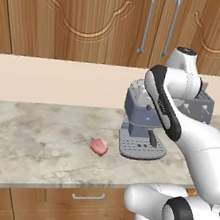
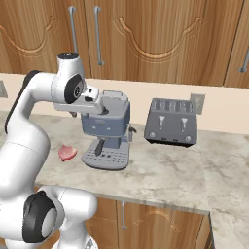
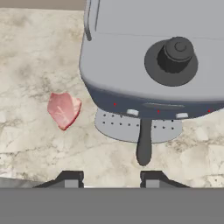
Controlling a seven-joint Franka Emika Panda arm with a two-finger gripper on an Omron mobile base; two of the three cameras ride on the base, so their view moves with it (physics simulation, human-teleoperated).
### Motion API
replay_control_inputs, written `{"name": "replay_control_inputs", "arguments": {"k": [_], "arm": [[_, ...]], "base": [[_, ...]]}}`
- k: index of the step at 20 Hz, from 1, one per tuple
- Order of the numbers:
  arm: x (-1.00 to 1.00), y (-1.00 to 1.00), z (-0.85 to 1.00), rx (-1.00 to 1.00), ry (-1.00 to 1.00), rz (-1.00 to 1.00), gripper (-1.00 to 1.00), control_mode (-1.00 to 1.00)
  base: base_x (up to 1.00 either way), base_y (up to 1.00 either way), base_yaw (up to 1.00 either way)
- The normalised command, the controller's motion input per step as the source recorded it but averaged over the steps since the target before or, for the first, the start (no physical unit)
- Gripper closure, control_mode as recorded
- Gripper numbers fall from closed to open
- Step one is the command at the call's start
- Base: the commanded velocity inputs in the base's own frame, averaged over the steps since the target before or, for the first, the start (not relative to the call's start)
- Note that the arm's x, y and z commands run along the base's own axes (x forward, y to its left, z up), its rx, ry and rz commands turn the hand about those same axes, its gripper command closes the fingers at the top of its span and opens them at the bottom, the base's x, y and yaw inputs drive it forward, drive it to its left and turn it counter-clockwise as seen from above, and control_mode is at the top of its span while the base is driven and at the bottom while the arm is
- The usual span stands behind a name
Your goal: Retrieve the tupperware from the cabinet, then place the raw meat into the tupperware to avoid contamination.
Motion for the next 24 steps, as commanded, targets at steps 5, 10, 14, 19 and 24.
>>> {"name": "replay_control_inputs", "arguments": {"k": [5,10,14,19,24], "arm": [[0.00,0.14,-0.02,-0.01,-0.05,-0.01,-1.00,-1.00],[-0.01,0.23,0.11,-0.05,-0.16,-0.03,-1.00,-1.00],[-0.01,0.21,0.20,-0.11,-0.26,-0.04,-1.00,-1.00],[0.04,0.01,0.27,-0.03,-0.25,-0.03,-1.00,-1.00],[0.00,0.00,0.41,0.03,-0.21,-0.04,-1.00,-1.00]], "base": [[0.00,0.00,0.00],[0.00,0.00,0.00],[0.00,0.00,0.00],[0.00,0.00,0.00],[0.00,0.00,0.00]]}}
